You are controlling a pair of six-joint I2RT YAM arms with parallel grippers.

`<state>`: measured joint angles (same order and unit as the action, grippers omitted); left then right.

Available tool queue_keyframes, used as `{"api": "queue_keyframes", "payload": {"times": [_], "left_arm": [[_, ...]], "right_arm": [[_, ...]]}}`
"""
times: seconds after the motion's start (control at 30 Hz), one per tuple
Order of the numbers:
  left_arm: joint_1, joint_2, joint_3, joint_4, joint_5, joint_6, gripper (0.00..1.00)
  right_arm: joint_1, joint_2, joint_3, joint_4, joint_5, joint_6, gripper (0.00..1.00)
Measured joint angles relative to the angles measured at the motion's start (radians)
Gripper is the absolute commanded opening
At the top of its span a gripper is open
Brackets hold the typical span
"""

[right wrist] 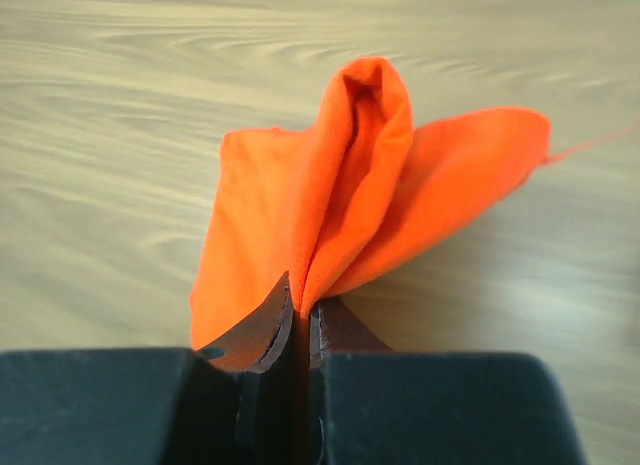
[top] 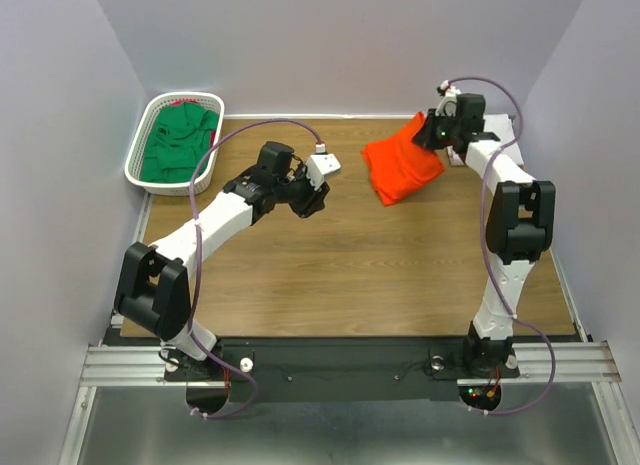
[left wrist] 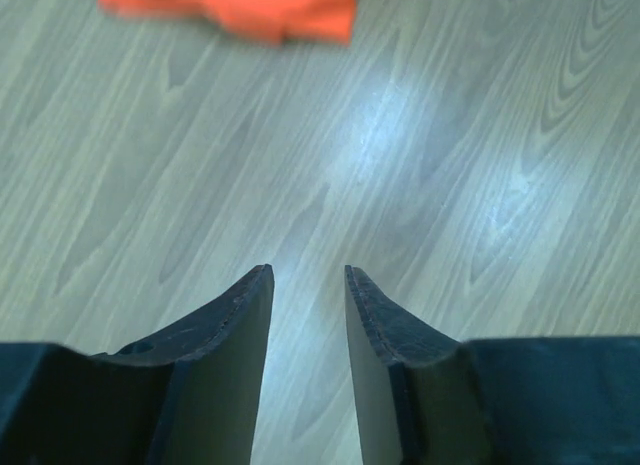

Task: Fold and stack the t-shirts
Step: Neatly place the folded tshirt to the corner

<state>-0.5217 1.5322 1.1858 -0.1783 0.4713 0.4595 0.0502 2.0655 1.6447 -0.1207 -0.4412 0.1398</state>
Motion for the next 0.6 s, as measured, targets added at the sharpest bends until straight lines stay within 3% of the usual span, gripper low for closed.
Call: {"api": "queue_keyframes", "payload": {"times": [0.33,0.6], "left_arm": [[0.000,-0.012,-0.026,-0.026,0.021,-0.039,0.49],[0.000,-0.026,-0.048,-0.031,0.022,-0.048,0.49]], "right_arm": [[-0.130,0.153,0.344,-0.209,0.035,-0.320,0.01],[-0.143,0.201,0.496,-0.301,0.045,-0.404,0.01]]}}
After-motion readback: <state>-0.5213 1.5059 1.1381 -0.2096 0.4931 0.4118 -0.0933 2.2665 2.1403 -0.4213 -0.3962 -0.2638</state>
